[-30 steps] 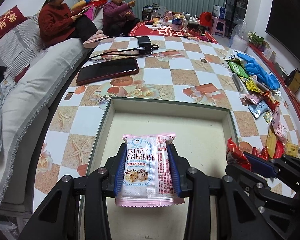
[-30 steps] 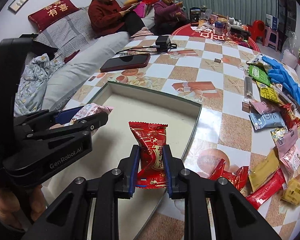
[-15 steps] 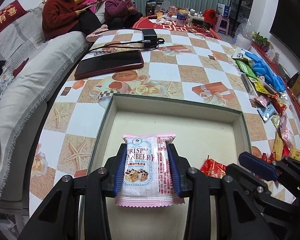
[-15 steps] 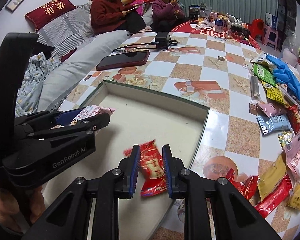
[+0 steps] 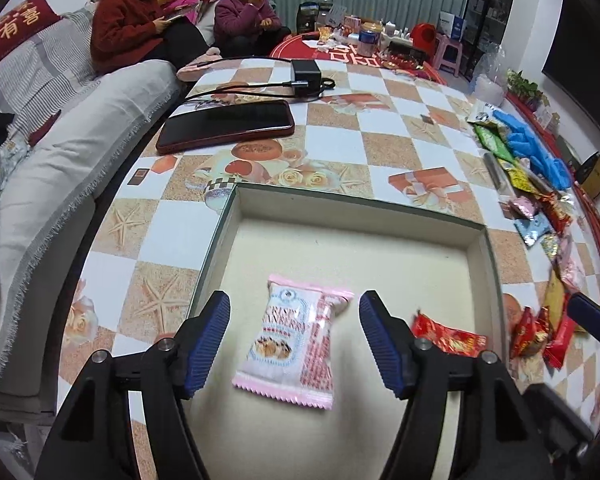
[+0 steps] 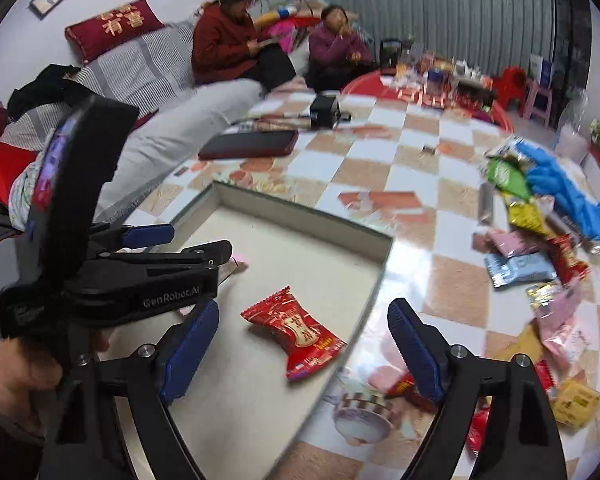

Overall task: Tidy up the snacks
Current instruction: 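Open both grippers to drop the snacks into the box lid, then move the left gripper back and grasp a red snack bar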

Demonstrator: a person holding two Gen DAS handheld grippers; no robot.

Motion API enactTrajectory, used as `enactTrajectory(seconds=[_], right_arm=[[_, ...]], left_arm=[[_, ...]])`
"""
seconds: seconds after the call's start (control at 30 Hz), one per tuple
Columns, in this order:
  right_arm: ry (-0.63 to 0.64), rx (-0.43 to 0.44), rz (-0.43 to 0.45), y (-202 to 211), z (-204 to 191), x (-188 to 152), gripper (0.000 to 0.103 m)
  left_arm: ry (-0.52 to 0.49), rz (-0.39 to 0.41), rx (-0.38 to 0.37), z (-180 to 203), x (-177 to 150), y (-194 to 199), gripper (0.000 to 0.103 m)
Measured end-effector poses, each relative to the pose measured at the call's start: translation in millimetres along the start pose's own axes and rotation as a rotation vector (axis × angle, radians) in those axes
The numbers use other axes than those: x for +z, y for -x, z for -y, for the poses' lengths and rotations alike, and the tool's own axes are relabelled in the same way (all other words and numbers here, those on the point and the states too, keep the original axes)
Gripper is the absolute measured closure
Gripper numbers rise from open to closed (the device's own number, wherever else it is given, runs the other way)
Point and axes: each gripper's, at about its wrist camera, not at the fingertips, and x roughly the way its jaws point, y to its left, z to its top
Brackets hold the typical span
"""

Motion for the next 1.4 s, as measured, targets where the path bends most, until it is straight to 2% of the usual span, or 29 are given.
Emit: enactTrajectory(seconds=[0.1,0.2,0.27,0.37,0.47,0.53,0.57,0.67,0.83,1.0,1.07,1.13,1.17,1.2,1.23,1.4], right_arm=[[-0.036,-0.044,0.042,27.1,23.4,-20.8,0.015],[-0.087,-0.135,0.034,44.8,58.4,-51.2,0.015],[-0.101,-0.216,0.007,51.0,86.7,-75.6,0.015],[-0.088,-0.351,-0.049,52.5,121.0,-106.4,0.015],[-0.109,-0.407,-0.122,48.2,150.6,-126.8,0.015],[-0.182,-0.377,-0.110,54.4,171.2,-135.1,0.010],[-0.219,-0.387,-0.100,57.3,179.1,-137.0,0.001],[-0.309,-0.351,-0.093,57.8,197.2,-139.5,0.000],[-0.288,-0.358,-0.101,52.9,191.7,-134.4,0.000],[-0.285,-0.345,-0.092,58.6,193.5,-148.4,0.000],[-0.285,-0.343,-0.091,58.2,193.9,-148.5,0.000],[-0.284,-0.343,-0.092,58.0,193.6,-148.3,0.000],[-0.284,-0.343,-0.092,58.4,193.7,-148.4,0.000],[-0.284,-0.342,-0.091,58.4,193.8,-148.5,0.000],[-0.285,-0.341,-0.090,58.8,193.7,-148.7,0.000],[-0.287,-0.333,-0.085,59.6,193.7,-148.7,0.000]], left_arm=[[-0.010,0.012,-0.030,9.1,-11.6,13.6,0.031],[-0.040,0.023,-0.061,31.8,-26.7,28.2,0.029],[-0.064,0.042,-0.087,55.4,-36.4,40.6,0.024],[-0.111,0.045,-0.145,95.0,-46.3,51.8,0.023],[-0.200,0.025,-0.188,143.5,-58.8,52.4,0.023],[-0.255,0.011,-0.189,171.6,-66.9,47.1,0.023],[-0.277,0.000,-0.194,185.8,-70.8,43.0,0.023],[-0.306,-0.035,-0.238,219.0,-74.8,30.4,0.023],[-0.392,-0.067,-0.211,261.7,-66.8,2.7,0.023],[-0.409,-0.108,-0.183,276.2,-57.3,-25.4,0.023],[-0.395,-0.090,-0.184,278.9,-53.1,-27.9,0.023],[-0.367,-0.078,-0.188,279.3,-49.6,-28.3,0.030],[-0.363,-0.062,-0.183,278.8,-49.2,-27.1,0.046],[-0.372,-0.042,-0.179,279.2,-50.3,-24.5,0.069],[-0.382,-0.028,-0.174,279.1,-52.3,-22.1,0.079],[-0.390,0.030,-0.163,265.6,-74.8,-10.4,0.081]])
